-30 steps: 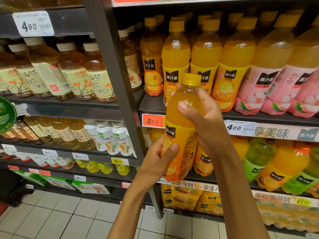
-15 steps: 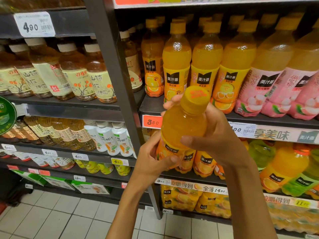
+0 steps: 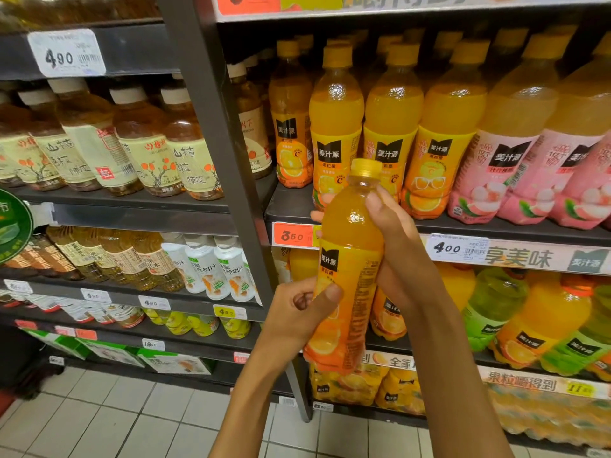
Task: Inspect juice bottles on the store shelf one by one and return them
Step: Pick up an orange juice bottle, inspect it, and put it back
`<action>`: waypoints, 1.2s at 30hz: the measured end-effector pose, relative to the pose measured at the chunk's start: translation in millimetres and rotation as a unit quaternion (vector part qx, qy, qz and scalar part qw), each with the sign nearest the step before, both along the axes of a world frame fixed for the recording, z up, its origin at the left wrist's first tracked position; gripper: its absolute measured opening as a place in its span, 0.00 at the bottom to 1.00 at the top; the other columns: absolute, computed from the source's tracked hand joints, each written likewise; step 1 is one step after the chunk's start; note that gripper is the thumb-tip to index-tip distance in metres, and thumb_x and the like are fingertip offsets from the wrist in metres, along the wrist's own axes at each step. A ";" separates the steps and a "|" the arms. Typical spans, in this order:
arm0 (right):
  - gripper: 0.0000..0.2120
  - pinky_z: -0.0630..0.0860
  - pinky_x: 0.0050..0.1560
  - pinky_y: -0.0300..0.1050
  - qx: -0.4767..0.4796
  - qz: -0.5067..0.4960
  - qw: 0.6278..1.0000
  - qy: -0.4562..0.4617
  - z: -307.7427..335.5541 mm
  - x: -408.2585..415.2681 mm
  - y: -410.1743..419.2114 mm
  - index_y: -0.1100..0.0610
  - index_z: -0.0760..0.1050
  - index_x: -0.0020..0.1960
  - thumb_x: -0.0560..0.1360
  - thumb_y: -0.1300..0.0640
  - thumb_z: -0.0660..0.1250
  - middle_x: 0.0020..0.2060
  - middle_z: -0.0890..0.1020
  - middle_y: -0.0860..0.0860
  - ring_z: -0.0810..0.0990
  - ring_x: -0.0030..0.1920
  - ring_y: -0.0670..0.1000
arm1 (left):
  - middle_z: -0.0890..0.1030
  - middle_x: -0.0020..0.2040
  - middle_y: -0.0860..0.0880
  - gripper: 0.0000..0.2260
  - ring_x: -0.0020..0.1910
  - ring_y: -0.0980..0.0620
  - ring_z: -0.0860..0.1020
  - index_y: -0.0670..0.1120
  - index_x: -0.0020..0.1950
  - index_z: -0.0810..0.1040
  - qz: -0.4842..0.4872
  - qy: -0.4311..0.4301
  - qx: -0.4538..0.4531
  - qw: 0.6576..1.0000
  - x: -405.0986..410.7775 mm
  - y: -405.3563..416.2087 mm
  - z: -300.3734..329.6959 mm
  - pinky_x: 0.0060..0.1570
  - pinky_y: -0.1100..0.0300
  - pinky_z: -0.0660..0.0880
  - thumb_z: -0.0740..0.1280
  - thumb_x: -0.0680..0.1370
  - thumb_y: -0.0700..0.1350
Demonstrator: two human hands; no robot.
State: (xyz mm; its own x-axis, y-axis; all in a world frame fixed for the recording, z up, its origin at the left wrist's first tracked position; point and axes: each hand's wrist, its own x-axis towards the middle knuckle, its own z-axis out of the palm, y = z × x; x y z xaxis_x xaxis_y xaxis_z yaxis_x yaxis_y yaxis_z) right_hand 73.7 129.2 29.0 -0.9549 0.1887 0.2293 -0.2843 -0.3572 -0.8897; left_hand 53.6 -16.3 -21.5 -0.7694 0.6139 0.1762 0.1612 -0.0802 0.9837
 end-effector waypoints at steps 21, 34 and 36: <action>0.25 0.79 0.58 0.52 -0.067 -0.010 0.992 -0.110 1.0 -11.6 12.9 0.56 0.75 0.62 0.69 0.43 0.67 0.54 0.84 0.56 0.83 0.56 0.55 | 0.84 0.47 0.40 0.32 0.42 0.44 0.84 0.45 0.61 0.77 0.005 -0.249 0.013 0.968 -4.5 11.3 -0.2 0.45 0.50 0.80 0.60 0.68 0.66; 0.26 0.79 0.50 0.43 -0.014 -0.103 0.991 -0.080 2.9 -15.9 8.5 0.54 0.76 0.63 0.69 0.41 0.71 0.53 0.85 0.50 0.83 0.55 0.49 | 0.84 0.51 0.47 0.29 0.52 0.50 0.82 0.53 0.54 0.79 0.056 -0.166 -0.077 0.982 -8.1 16.3 9.3 0.59 0.51 0.76 0.55 0.64 0.67; 0.22 0.80 0.49 0.43 -0.029 -0.073 0.994 -0.080 5.1 -16.2 11.5 0.51 0.79 0.58 0.70 0.39 0.68 0.51 0.85 0.49 0.84 0.54 0.49 | 0.85 0.49 0.48 0.28 0.50 0.51 0.83 0.54 0.53 0.80 0.067 -0.162 -0.066 0.982 -4.4 20.3 9.5 0.55 0.54 0.78 0.54 0.64 0.68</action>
